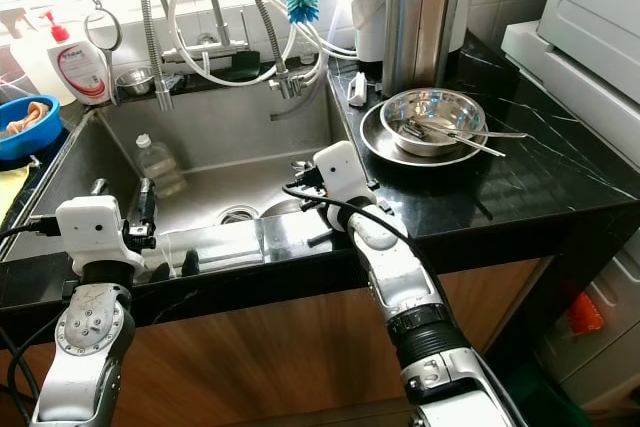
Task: Kitchen organization
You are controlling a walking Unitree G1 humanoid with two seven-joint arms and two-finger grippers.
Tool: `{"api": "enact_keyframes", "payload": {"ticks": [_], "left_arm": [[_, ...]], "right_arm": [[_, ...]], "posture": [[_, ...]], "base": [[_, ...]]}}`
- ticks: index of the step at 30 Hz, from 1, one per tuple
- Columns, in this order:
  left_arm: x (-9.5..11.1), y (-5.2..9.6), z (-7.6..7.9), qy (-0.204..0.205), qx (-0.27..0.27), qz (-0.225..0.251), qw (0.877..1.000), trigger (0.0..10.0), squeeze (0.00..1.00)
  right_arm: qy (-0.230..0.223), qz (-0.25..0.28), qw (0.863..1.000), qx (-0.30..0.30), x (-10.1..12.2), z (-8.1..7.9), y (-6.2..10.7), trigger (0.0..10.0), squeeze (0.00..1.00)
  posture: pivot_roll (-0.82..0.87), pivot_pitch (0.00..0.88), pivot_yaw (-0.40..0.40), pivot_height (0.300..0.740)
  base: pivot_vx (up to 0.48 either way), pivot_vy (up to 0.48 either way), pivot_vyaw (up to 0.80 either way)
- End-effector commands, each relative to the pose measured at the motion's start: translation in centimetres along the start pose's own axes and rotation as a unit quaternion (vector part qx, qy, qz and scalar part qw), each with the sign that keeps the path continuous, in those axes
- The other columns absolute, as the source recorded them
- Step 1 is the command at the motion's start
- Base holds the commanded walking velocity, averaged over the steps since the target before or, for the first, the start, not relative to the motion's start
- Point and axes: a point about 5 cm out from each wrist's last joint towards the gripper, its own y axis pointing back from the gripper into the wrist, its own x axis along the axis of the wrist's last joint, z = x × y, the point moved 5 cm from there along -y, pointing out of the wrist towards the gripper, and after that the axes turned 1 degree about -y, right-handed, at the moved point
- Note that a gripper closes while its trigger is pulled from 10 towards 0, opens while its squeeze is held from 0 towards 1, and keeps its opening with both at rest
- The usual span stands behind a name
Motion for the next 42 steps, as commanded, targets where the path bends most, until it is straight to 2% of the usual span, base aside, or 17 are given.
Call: {"api": "enact_keyframes", "payload": {"ticks": [1,2,10,11,12,13,16,20,25,26,28,29,30,31,32,33,42], "left_arm": [[-0.1,0.1,-0.2,-0.009,-0.002,-0.004,1.0,10.0,0.0],[-0.2,0.1,-0.2,-0.008,-0.003,-0.004,1.0,10.0,0.0],[-0.2,0.2,-0.1,-0.007,-0.002,-0.007,1.0,10.0,0.0],[-0.2,0.2,0.0,-0.007,-0.002,-0.007,1.0,10.0,0.0],[-0.2,0.2,0.0,-0.007,-0.002,-0.007,1.0,10.0,0.0],[-0.2,0.2,0.0,-0.007,-0.002,-0.007,1.0,10.0,0.0],[-0.3,0.2,0.0,-0.006,-0.002,-0.009,1.0,10.0,0.0],[-0.3,0.2,0.0,-0.006,-0.002,-0.009,1.0,10.0,0.0],[-0.5,0.2,0.1,-0.005,-0.003,-0.011,1.0,10.0,0.0],[-0.5,0.2,0.1,-0.005,-0.003,-0.011,1.0,10.0,0.0],[-0.6,0.3,0.2,-0.005,-0.003,-0.013,1.0,10.0,0.0],[-0.6,0.3,0.2,-0.005,-0.004,-0.013,1.0,10.0,0.0],[-0.6,0.3,0.2,-0.005,-0.004,-0.013,1.0,10.0,0.0],[-0.7,0.3,0.2,-0.005,-0.004,-0.014,1.0,10.0,0.0],[-0.7,0.3,0.3,-0.005,-0.005,-0.014,1.0,10.0,0.0],[-0.7,0.4,0.3,-0.004,-0.006,-0.015,1.0,10.0,0.0],[-0.8,0.5,0.3,-0.006,-0.005,-0.016,1.0,10.0,0.0]], "right_arm": [[-0.009,-0.016,1.0,0.001,-0.9,-0.3,0.2,10.0,0.72],[-0.009,-0.016,1.0,0.0,-0.8,-0.2,0.3,10.0,1.0],[0.013,-0.003,1.0,-0.015,0.0,0.4,0.4,10.0,1.0],[0.024,0.011,0.999,-0.017,0.6,0.4,0.4,10.0,0.2],[0.024,0.011,0.999,-0.017,0.6,0.4,0.4,10.0,0.2],[0.028,0.021,0.999,-0.02,1.1,0.5,0.5,10.0,0.0],[0.051,0.094,0.992,-0.066,4.6,1.7,1.4,10.0,0.0],[0.054,0.14,0.981,-0.121,6.8,3.7,3.0,10.0,0.0],[0.058,0.172,0.966,-0.186,8.3,6.6,5.4,10.0,0.0],[0.058,0.172,0.966,-0.186,8.3,6.6,5.4,10.0,0.0],[0.059,0.179,0.95,-0.248,8.3,9.5,7.8,10.0,0.0],[0.06,0.178,0.944,-0.27,8.2,10.4,8.6,10.0,0.28],[0.06,0.178,0.944,-0.27,8.2,10.4,8.6,10.0,0.28],[0.061,0.179,0.939,-0.287,8.0,11.3,9.4,10.0,0.82],[0.062,0.179,0.936,-0.297,8.0,11.7,9.8,10.0,0.82],[0.061,0.184,0.932,-0.306,7.9,12.2,10.7,10.0,1.0],[0.045,0.199,0.928,-0.311,7.7,12.0,12.6,10.0,1.0]], "posture": [[-0.21,0.0,0.131,0.74],[-0.21,0.0,0.131,0.74],[-0.21,0.0,0.128,0.74],[-0.21,0.0,0.128,0.74],[-0.21,0.0,0.128,0.74],[-0.21,0.0,0.127,0.74],[-0.21,0.0,0.125,0.74],[-0.22,0.0,0.124,0.74],[-0.23,0.0,0.124,0.74],[-0.23,0.0,0.124,0.74],[-0.23,0.0,0.124,0.74],[-0.23,0.0,0.124,0.74],[-0.23,0.0,0.124,0.74],[-0.23,0.0,0.124,0.74],[-0.23,0.0,0.124,0.74],[-0.24,0.0,0.124,0.74],[-0.23,0.0,0.121,0.74]], "base": [[0.0,0.0,0.0],[0.0,0.0,0.0],[0.0,0.0,0.0],[0.0,0.0,0.0],[0.0,0.0,0.0],[0.0,0.0,0.0],[0.0,0.0,0.0],[0.0,0.0,0.0],[0.0,0.0,0.0],[0.0,0.0,0.0],[0.0,0.0,0.0],[0.0,0.0,0.0],[0.0,0.0,0.0],[0.0,0.0,0.0],[0.0,0.0,0.0],[0.0,0.0,0.0],[0.0,0.0,0.0]]}}
